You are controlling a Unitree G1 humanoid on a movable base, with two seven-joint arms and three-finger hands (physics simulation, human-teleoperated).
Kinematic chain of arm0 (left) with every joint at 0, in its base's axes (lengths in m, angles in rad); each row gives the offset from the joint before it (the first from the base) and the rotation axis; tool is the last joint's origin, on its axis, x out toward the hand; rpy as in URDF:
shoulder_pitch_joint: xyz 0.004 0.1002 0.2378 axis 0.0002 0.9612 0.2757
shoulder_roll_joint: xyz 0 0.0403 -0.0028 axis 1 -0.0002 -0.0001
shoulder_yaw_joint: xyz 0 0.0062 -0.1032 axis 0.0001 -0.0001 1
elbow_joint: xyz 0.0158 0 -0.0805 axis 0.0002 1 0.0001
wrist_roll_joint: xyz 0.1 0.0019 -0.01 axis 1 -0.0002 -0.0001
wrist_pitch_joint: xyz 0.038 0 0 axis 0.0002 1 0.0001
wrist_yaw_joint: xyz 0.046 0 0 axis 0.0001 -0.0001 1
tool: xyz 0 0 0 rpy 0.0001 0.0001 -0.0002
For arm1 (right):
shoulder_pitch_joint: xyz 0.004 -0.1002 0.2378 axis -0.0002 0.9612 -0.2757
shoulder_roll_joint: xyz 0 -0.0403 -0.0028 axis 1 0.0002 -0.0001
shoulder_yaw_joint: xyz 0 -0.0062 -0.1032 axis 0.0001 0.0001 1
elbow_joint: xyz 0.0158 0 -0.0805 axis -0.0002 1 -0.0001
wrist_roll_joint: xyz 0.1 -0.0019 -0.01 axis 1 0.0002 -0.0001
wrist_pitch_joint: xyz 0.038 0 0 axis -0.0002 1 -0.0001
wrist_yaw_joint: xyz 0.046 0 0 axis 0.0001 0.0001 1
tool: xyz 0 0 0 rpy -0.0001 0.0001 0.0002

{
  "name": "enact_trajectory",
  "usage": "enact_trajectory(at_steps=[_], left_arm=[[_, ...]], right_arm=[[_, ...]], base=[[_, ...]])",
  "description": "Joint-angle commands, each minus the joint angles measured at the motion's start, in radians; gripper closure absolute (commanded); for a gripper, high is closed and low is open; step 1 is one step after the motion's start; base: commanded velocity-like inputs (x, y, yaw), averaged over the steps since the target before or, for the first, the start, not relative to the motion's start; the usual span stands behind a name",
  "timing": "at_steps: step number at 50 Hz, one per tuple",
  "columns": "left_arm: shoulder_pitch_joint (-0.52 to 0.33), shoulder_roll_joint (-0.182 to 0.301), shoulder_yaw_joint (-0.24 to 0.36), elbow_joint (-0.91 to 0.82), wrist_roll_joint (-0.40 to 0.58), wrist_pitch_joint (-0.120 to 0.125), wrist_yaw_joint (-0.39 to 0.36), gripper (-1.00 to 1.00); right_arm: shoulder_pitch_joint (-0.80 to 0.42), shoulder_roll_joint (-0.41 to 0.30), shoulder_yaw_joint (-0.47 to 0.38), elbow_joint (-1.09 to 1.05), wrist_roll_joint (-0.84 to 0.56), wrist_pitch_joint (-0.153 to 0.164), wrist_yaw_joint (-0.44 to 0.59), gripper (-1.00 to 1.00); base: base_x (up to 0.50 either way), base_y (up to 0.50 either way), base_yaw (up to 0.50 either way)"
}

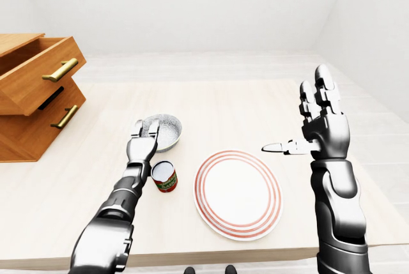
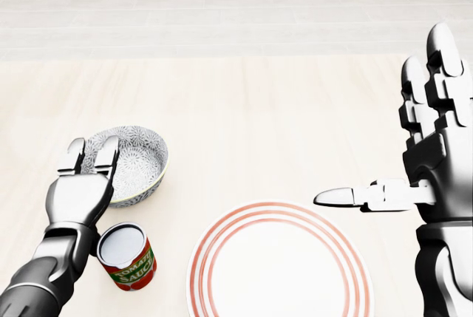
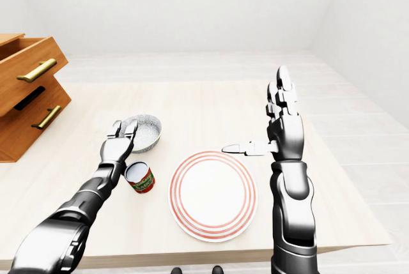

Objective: Put the bowl on the plate.

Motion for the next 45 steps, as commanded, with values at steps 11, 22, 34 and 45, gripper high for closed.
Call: enact_trajectory(at_steps=[11,22,34,45], left_arm=[[0.018,-0.014,0.003,0.019,-0.029,0.0,0.0,-1.0],[0.022,-0.019,0.003,0.02,-0.029,0.0,0.001,-1.0],[0.023,-0.017,0.002,0.027,-0.03,0.0,0.004,-1.0],[0.026,-0.015,0.0,0.027,-0.028,0.0,0.002,-0.28]], right_arm=[[0.005,-0.002,-0.006,-0.019,0.004,0.0,0.001,-1.0],[0.006,-0.003,-0.007,-0.03,0.002,0.0,0.001,-1.0],[0.005,0.0,-0.006,-0.02,0.002,0.0,0.002,-1.0],[0.004,0.0,-0.005,-0.017,0.002,0.0,0.002,-1.0]], base=[[0.0,0.0,0.0],[0.0,0.0,0.0],[0.0,0.0,0.0],[0.0,0.0,0.0]])
